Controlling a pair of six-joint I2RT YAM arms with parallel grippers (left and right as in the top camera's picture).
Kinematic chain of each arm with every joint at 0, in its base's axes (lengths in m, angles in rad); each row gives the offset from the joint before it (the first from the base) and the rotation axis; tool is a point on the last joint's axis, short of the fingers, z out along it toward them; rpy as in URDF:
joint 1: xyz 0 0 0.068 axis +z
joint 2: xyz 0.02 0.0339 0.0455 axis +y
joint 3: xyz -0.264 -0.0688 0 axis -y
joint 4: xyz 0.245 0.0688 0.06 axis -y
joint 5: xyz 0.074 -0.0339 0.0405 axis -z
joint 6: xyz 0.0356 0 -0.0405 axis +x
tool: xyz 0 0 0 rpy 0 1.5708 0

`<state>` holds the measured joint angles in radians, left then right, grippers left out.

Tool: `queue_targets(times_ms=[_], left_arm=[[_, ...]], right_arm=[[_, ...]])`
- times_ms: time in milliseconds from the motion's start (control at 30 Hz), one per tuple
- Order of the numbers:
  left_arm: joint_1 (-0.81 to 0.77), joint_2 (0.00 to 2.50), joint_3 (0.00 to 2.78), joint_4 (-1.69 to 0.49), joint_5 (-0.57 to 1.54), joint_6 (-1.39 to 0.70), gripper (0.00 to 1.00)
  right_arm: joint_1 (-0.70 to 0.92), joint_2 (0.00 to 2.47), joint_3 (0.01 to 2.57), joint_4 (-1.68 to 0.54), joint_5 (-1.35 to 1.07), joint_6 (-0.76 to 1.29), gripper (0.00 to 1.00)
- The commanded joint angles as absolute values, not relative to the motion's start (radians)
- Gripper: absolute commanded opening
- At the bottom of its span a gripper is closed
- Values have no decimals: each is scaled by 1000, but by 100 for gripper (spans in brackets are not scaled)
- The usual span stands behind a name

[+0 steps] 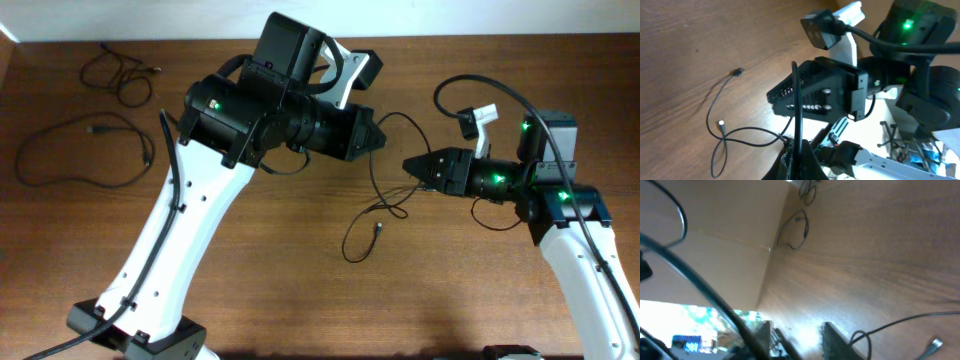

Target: Untangle cables

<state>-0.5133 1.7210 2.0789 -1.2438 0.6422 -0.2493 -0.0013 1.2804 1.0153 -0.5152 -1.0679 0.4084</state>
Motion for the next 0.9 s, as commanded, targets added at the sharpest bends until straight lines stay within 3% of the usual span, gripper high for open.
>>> queue_targets(times_ms=[0,67,133,233,267,400,600,700,867], left_arm=[[-513,1726,2095,-1238,691,-253,0],[-513,1726,2095,-1236,682,-253,2],[-513,1726,2095,-1228,659,-253,6],[-513,1726,2095,-1215,634,-253,22],[-513,1726,2095,-1212,625,-253,24],[-513,1726,2095,-1189,538,-169,59],[-513,1743,2095,-1191,516,40,87],[-513,1770,2095,-1190,421,50,87],[-512,1822,2095,-1191,377,53,79]], right_arm=[[6,1282,1021,-511,-1062,402,13],[7,1282,1021,-512,-1063,402,4],[7,1282,1021,-512,-1063,402,4],[7,1282,1021,-512,-1066,427,4],[7,1282,1021,-512,-1066,428,4],[7,1282,1021,-511,-1066,395,4],[7,1282,1021,-487,-1111,381,4],[7,1282,1021,-428,-1212,371,4],[7,1282,1021,-404,-1250,371,4]])
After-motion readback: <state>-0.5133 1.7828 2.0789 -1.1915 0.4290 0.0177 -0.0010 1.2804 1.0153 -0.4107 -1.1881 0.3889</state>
